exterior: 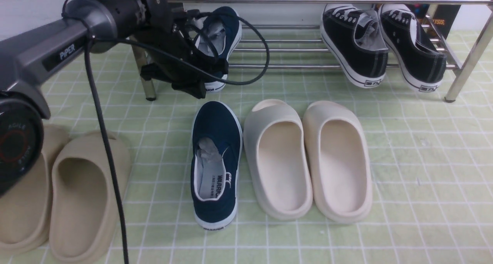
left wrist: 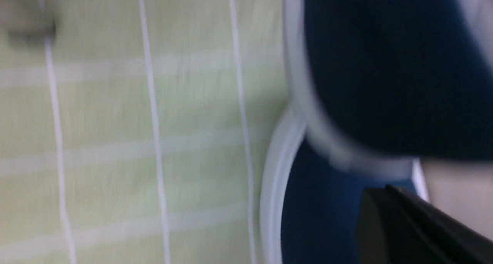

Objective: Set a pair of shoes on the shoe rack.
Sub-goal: Use the left arm to put a shoe into the shoe rack, then use the left arm to grab the shoe closest to it

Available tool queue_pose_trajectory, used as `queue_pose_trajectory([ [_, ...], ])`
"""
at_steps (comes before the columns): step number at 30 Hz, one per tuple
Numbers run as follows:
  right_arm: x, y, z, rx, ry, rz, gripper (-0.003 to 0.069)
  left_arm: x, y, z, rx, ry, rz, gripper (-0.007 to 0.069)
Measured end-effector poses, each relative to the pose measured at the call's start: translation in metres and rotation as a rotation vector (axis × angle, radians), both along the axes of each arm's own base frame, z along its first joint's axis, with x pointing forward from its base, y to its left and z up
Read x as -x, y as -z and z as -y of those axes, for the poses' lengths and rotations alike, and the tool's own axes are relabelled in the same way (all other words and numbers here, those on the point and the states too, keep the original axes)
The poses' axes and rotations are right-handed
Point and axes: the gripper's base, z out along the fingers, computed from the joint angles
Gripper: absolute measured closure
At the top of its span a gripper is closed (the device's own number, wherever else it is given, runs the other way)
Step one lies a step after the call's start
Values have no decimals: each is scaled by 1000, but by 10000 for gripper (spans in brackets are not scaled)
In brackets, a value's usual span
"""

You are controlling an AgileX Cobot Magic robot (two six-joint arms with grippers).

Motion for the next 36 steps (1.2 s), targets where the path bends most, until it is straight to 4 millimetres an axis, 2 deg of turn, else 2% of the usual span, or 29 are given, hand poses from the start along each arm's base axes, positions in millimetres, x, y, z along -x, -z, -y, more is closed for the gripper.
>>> queue_pose_trajectory([
  [9, 0, 0, 0, 0, 0, 0, 419, -15, -9, 2, 55, -43, 186, 638],
  [13, 0, 0, 0, -1, 0, 0, 419, -8, -8, 2, 53, -49, 107, 638],
  [14, 0, 0, 0, -1, 0, 0, 419, 1, -8, 1, 38, -40, 24, 638],
  [17, 0, 0, 0, -1, 0, 0, 419, 14, -14, -1, 13, -15, -81, 627],
  [21, 0, 0, 0, -1, 0, 0, 419, 33, -28, -5, -15, 14, -185, 543],
  [24, 0, 0, 0, -1, 0, 0, 419, 52, -37, -5, -43, 48, -261, 396],
  [25, 0, 0, 0, -1, 0, 0, 419, 59, -35, -2, -51, 61, -279, 345],
  [28, 0, 0, 0, -1, 0, 0, 419, 72, -30, 2, -63, 81, -314, 281],
  [30, 0, 0, 0, -1, 0, 0, 419, 89, -14, 10, -75, 89, -358, 218],
  [32, 0, 0, 0, -1, 0, 0, 419, 94, -6, 13, -77, 83, -370, 207],
  [34, 0, 0, 0, -1, 0, 0, 419, 99, 12, 15, -81, 58, -366, 197],
  [35, 0, 0, 0, -1, 0, 0, 419, 99, 14, 15, -83, 57, -364, 197],
  [36, 0, 0, 0, -1, 0, 0, 419, 101, 25, 13, -92, 32, -357, 195],
])
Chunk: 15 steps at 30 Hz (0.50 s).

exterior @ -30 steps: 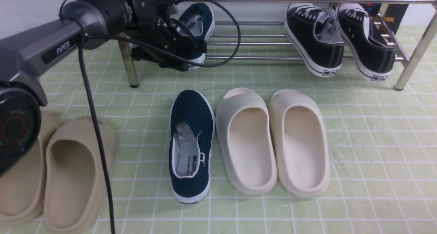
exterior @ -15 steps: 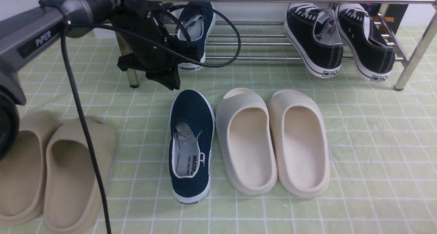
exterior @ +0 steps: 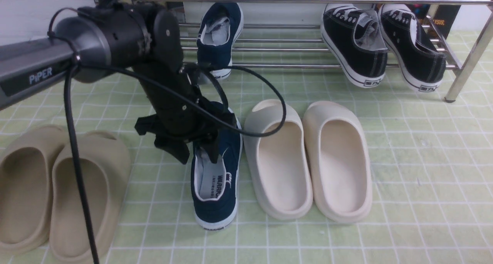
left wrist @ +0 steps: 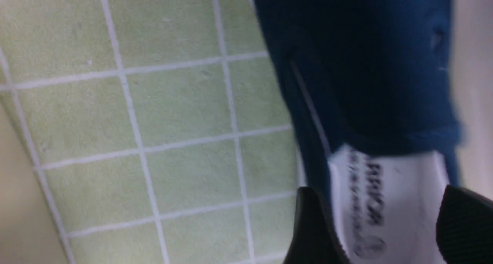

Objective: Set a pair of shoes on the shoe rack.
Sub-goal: Use the left arm to grab the shoe closest to it

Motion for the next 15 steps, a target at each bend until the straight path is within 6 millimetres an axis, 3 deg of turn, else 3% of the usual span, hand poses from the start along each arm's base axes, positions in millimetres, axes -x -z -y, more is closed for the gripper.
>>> queue_pose_trajectory([
  [6, 0, 0, 0, 0, 0, 0, 419, 1, 25, -6, -17, -96, 59, 200],
  [9, 0, 0, 0, 0, 0, 0, 419, 2, 30, -6, -9, -105, 79, 243],
  [12, 0, 0, 0, 0, 0, 0, 419, 1, 32, -5, -1, -110, 95, 392],
  [13, 0, 0, 0, 0, 0, 0, 419, 1, 32, -4, 0, -110, 98, 526],
  [15, 0, 0, 0, 1, 0, 0, 419, 2, 30, -4, -1, -107, 98, 631],
])
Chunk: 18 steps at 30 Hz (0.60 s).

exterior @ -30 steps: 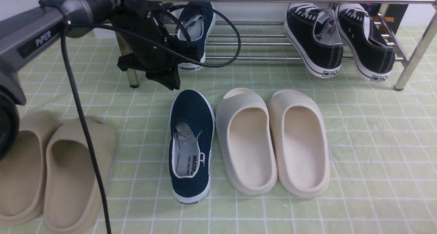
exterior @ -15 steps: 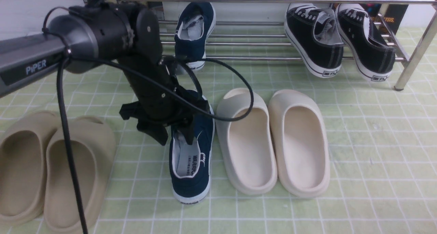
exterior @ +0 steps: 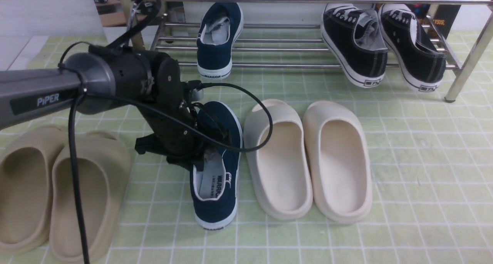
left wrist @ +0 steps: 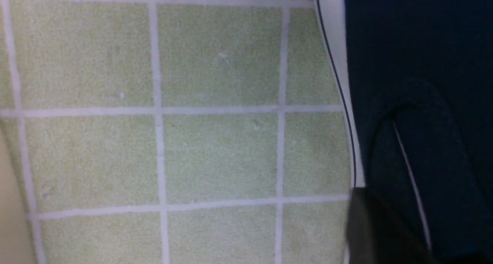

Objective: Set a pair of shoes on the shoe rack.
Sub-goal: Use the left arm to grab the shoe closest to it, then use the left arm to put a shoe into the shoe rack

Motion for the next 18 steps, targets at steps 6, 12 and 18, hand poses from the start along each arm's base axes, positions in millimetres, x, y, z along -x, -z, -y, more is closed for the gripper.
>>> queue_pose_trajectory([
  [6, 0, 0, 0, 0, 0, 0, 419, 16, -38, -5, -3, 64, -1, 634],
  [12, 0, 0, 0, 0, 0, 0, 419, 12, -103, 4, 64, 164, 56, 634],
  [18, 0, 0, 0, 0, 0, 0, 419, -48, -116, 31, 113, 185, 122, 634],
])
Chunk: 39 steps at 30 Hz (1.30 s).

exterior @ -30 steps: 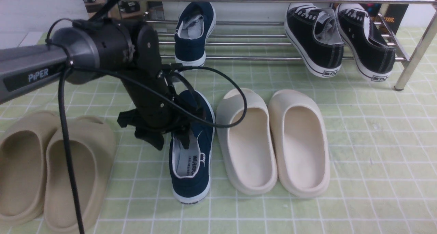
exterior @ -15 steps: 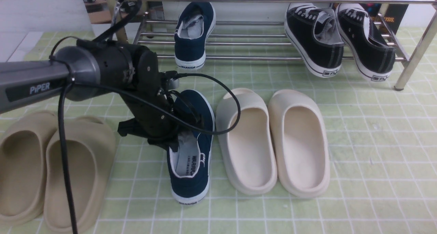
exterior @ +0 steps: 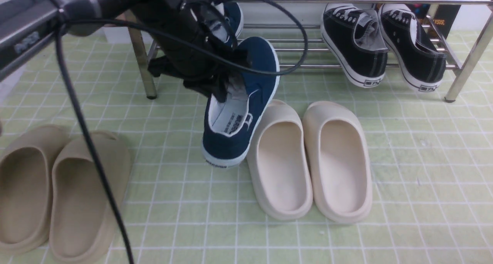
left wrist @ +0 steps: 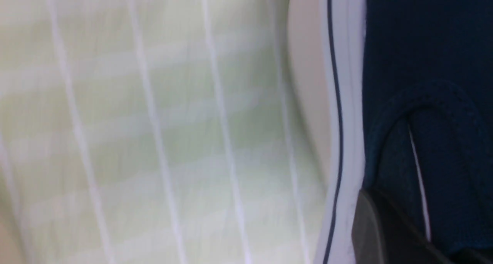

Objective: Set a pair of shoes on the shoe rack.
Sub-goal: Use the left arm to put a shoe into the shoe rack

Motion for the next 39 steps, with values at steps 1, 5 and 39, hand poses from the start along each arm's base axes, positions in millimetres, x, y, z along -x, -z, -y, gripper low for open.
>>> queue_pose_trajectory([
  [1, 0, 0, 0, 0, 0, 0, 419, -9, 0, 4, 5, -1, 8, 634],
  [5, 0, 0, 0, 0, 0, 0, 419, -46, -3, 18, 42, -23, 62, 634],
  [39, 0, 0, 0, -1, 0, 0, 419, -143, 50, 18, 260, -197, 429, 540],
])
